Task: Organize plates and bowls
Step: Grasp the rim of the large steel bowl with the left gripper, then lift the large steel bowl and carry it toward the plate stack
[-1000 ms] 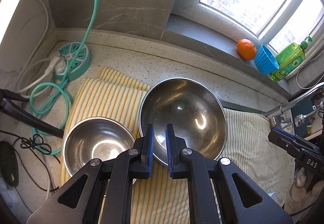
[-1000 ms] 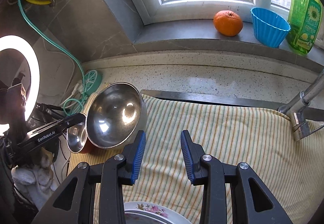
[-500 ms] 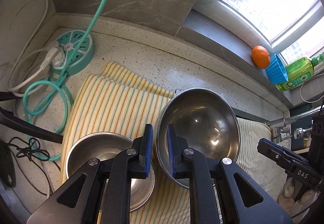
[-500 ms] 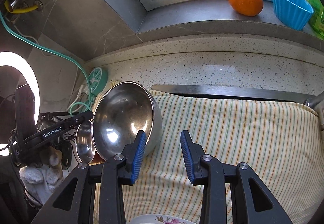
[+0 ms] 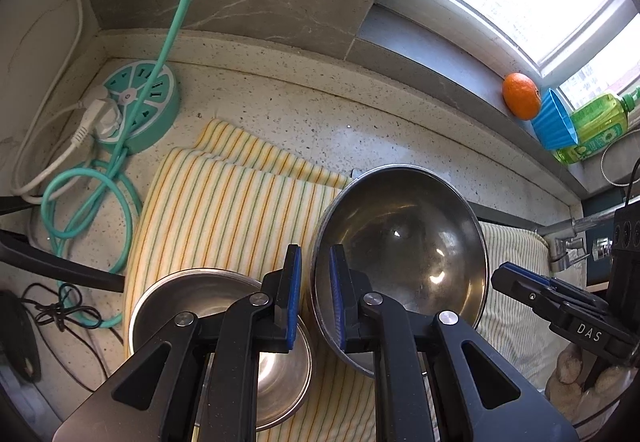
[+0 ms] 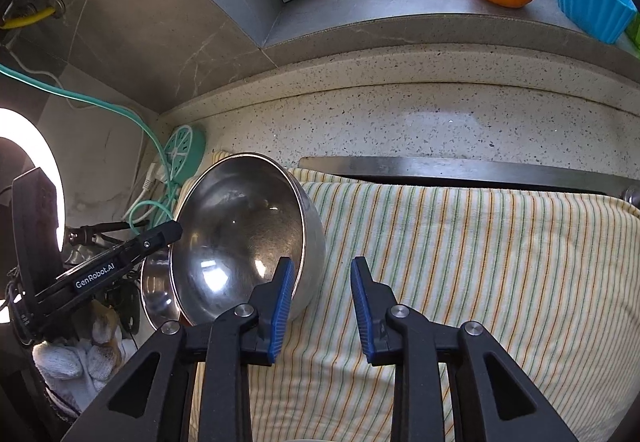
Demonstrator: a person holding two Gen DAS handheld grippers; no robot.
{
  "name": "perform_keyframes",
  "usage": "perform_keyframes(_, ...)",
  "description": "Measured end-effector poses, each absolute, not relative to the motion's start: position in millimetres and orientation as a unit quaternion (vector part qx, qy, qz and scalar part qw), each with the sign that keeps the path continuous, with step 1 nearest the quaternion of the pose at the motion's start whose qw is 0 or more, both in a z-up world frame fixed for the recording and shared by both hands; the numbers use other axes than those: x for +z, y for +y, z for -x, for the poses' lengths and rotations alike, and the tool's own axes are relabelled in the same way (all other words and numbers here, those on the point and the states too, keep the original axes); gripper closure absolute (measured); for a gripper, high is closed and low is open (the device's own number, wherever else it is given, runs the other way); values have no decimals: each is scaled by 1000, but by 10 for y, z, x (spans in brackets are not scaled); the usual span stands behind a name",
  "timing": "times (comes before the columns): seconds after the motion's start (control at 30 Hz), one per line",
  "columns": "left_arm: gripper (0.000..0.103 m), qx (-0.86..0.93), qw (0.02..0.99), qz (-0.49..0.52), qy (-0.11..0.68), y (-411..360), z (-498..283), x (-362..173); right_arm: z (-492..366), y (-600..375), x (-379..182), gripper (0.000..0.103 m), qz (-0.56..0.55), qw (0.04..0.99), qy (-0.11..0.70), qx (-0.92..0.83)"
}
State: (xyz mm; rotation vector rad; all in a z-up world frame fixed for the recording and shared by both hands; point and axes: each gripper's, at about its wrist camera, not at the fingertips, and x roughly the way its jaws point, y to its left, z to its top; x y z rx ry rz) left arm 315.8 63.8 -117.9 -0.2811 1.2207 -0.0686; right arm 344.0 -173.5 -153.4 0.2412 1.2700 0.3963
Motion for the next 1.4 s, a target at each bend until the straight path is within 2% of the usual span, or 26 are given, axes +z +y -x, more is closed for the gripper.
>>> perform_keyframes(0.43,94,-32,815,106,568,568,-3167,-1209,-3510,-1511,-1655,93,-98,771,600,191)
perform_keyframes(1.0,94,-34,818,118,562,544,-3097,-1174,-3467,-1560,-1612,94,-94,776,598,178)
perform_keyframes(1.4,94,-50,830,126,541,450,-2944,-952,-3270,-1807,-1335,94,-101,784,586,178)
